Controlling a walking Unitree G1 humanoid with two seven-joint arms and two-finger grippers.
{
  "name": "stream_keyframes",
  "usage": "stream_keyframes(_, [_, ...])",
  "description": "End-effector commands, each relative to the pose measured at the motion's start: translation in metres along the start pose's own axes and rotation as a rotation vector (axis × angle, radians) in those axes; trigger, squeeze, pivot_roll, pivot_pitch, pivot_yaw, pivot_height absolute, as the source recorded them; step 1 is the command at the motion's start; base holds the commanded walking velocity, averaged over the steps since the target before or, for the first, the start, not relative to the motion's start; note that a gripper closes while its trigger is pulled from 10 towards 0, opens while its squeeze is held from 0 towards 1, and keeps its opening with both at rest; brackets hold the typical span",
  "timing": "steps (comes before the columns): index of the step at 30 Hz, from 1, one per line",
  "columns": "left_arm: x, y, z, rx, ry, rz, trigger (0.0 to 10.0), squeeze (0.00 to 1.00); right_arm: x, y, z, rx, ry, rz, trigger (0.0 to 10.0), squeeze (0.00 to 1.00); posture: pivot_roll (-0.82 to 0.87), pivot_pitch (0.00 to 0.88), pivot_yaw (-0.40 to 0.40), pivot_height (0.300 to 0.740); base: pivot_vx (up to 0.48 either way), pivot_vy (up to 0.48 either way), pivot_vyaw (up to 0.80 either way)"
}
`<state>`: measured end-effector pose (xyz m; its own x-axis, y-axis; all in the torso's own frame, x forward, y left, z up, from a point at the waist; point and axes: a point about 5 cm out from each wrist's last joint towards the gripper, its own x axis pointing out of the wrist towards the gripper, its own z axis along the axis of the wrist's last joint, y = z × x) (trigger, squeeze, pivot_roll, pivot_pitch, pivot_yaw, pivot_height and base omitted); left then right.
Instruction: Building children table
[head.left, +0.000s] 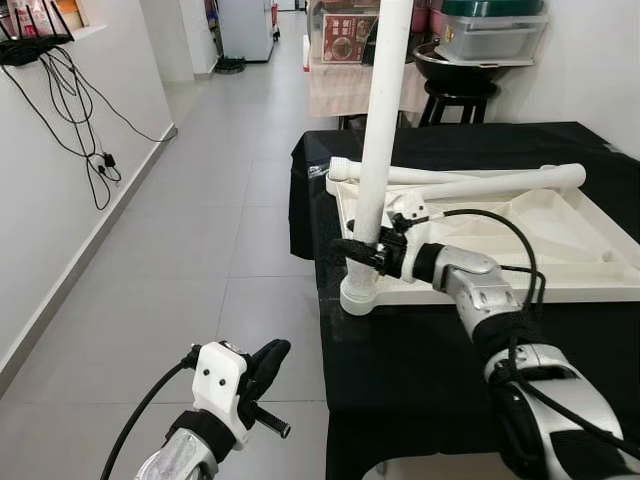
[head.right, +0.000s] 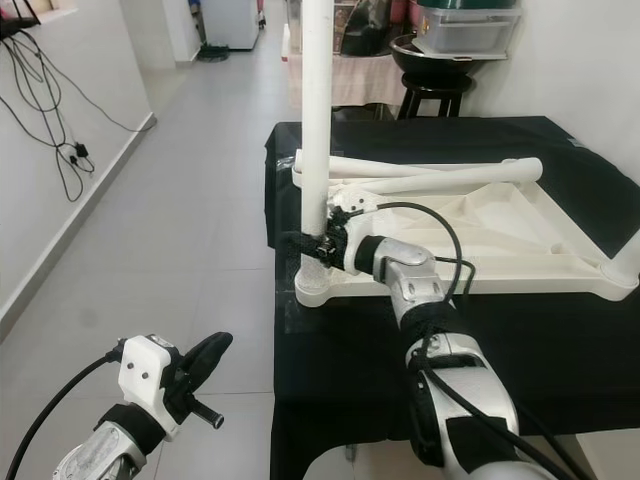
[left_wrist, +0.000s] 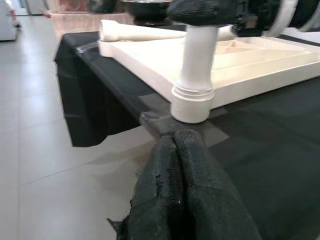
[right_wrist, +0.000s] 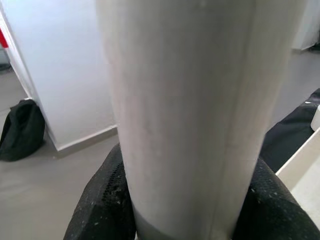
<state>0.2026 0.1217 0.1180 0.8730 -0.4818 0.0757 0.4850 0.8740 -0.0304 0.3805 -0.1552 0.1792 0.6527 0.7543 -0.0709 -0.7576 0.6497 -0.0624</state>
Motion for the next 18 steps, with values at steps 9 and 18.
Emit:
stream_keyframes(9, [-0.003,0.003,0.006,0.005,0.007,-0.012,10.0,0.00,-0.039,0.064,-0.109,0.230,0.223,-0.660,0.0,0.00,0.03,0.000,-0.012,0.740,0.000,0.000,0.00])
stream_keyframes(18, [0.001,0.005,0.008,-0.010,-0.003,-0.019,10.0,0.00,-0.009,0.082,-0.088,0.192,0.152,-0.625,10.0,0.00,0.02,0.000,0.007,0.740,0.000,0.000,0.00])
